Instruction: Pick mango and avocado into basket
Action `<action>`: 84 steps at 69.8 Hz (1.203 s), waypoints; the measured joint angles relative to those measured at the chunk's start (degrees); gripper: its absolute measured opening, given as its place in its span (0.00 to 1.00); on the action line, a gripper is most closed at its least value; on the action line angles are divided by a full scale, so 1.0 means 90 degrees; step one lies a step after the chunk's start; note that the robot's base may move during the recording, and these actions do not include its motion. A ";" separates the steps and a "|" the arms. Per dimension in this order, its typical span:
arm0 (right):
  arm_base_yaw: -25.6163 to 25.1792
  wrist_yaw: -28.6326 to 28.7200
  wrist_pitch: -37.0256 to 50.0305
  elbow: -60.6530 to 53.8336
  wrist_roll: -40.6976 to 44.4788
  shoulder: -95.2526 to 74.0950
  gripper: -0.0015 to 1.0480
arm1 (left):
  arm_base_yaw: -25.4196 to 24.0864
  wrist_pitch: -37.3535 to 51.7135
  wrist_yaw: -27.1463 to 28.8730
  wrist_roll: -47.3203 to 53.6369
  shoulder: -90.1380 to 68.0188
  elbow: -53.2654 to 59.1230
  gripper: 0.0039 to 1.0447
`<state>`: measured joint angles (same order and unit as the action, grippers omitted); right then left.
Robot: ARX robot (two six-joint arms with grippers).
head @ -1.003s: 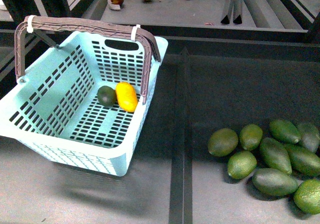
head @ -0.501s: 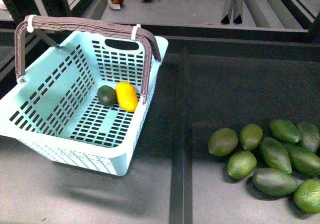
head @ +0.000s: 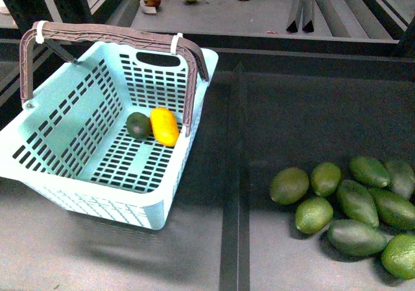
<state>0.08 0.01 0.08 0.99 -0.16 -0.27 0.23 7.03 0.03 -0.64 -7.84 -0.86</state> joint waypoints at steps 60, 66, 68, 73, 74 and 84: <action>0.0000 -0.0002 0.0000 0.0000 0.0000 0.0000 0.92 | -0.0002 -0.0772 -0.0002 0.0012 0.0831 0.0000 0.93; 0.0000 -0.0002 0.0000 0.0000 0.0000 0.0000 0.92 | -0.0002 -0.0772 -0.0002 0.0010 0.0831 0.0000 0.92; 0.0000 -0.0002 0.0000 0.0000 0.0000 0.0000 0.92 | -0.0002 -0.0772 -0.0002 0.0010 0.0831 0.0000 0.92; 0.0000 -0.0002 0.0000 0.0000 0.0000 0.0000 0.92 | -0.0002 -0.0772 0.0000 0.0010 0.0831 0.0000 0.92; 0.0000 -0.0002 0.0000 0.0000 0.0000 0.0000 0.92 | -0.0002 -0.0772 0.0000 0.0010 0.0831 0.0000 0.92; 0.0000 -0.0002 0.0000 0.0000 0.0000 0.0000 0.92 | -0.0002 -0.0772 0.0000 0.0010 0.0831 0.0000 0.92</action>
<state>0.08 -0.01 0.08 0.99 -0.16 -0.27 0.21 0.08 0.03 -0.56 -0.36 -0.86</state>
